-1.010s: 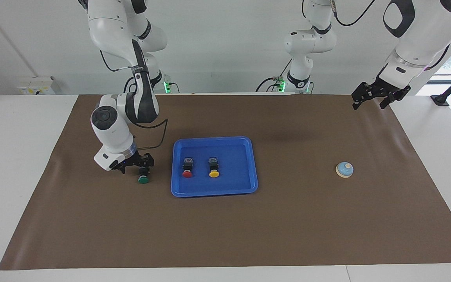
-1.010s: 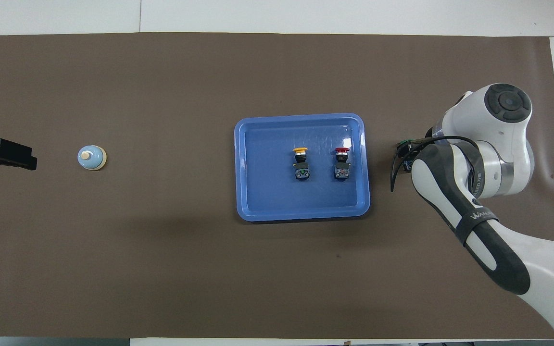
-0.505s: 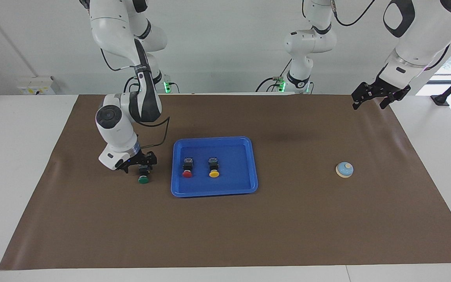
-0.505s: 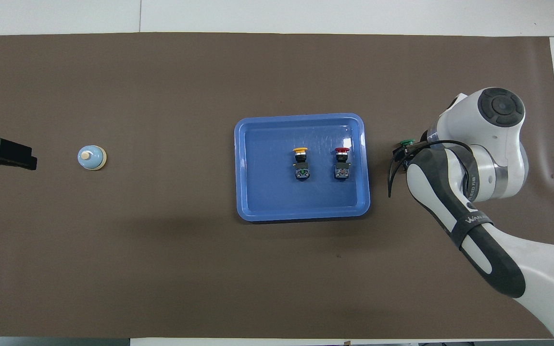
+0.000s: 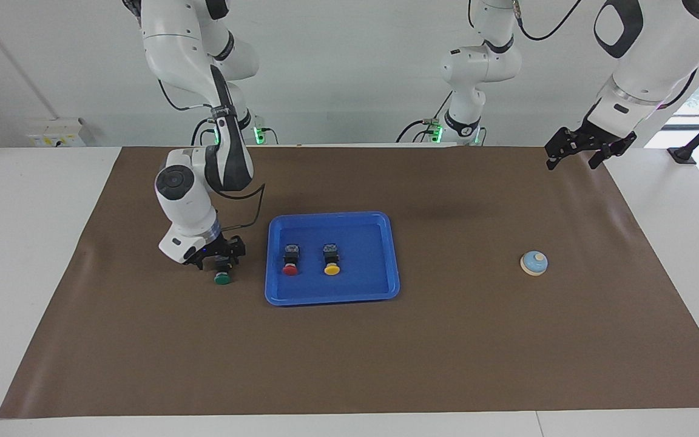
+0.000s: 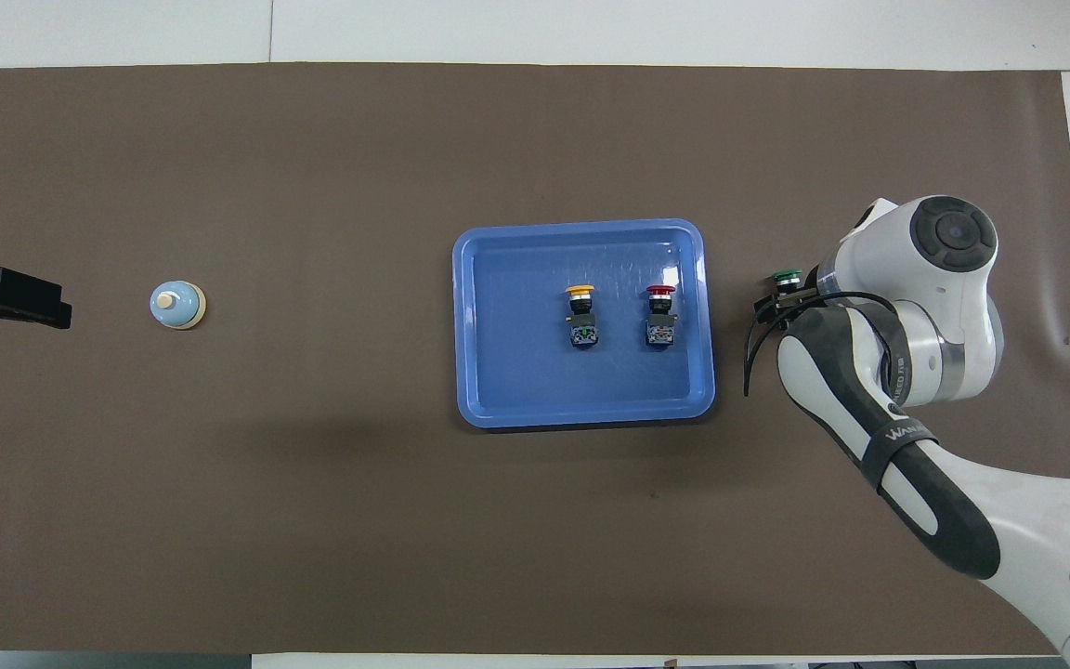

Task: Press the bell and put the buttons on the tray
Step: 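Carry the green button into the tray and release it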

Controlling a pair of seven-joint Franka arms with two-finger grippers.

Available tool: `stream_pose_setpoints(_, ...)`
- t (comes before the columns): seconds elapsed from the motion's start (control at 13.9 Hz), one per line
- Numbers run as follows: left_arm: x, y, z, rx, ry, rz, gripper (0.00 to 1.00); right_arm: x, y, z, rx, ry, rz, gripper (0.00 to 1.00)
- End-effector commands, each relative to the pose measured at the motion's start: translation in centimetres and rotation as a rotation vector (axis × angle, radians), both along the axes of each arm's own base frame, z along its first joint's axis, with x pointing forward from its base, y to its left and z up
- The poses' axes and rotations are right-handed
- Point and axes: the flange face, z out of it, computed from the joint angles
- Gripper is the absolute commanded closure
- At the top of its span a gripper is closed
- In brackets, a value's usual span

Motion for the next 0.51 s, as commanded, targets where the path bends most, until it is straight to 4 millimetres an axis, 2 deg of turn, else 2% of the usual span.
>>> stream_pose_setpoints(0.0,-0.7,0.1,0.4,0.003,0.005,0.009,0.0,-0.4,0.0,0.3,0.019,-0.013,-0.001,0.73)
stream_pose_setpoints(0.07,-0.7,0.1,0.4,0.003,0.005,0.009,0.0,-0.3,0.0,0.5,0.026,-0.015,-0.009,1.0)
stream_pose_setpoints(0.22,-0.7,0.1,0.4,0.003,0.005,0.009,0.0,0.2,0.5,1.9,0.046,-0.028,-0.034,1.0)
stream_pose_setpoints(0.29,-0.7,0.1,0.4,0.003,0.005,0.009,0.0,0.8,1.4,3.4,0.06,-0.03,-0.051,1.0)
stream_pose_setpoints(0.43,-0.7,0.1,0.4,0.003,0.005,0.009,0.0,1.9,6.3,6.8,0.079,0.004,-0.096,1.0)
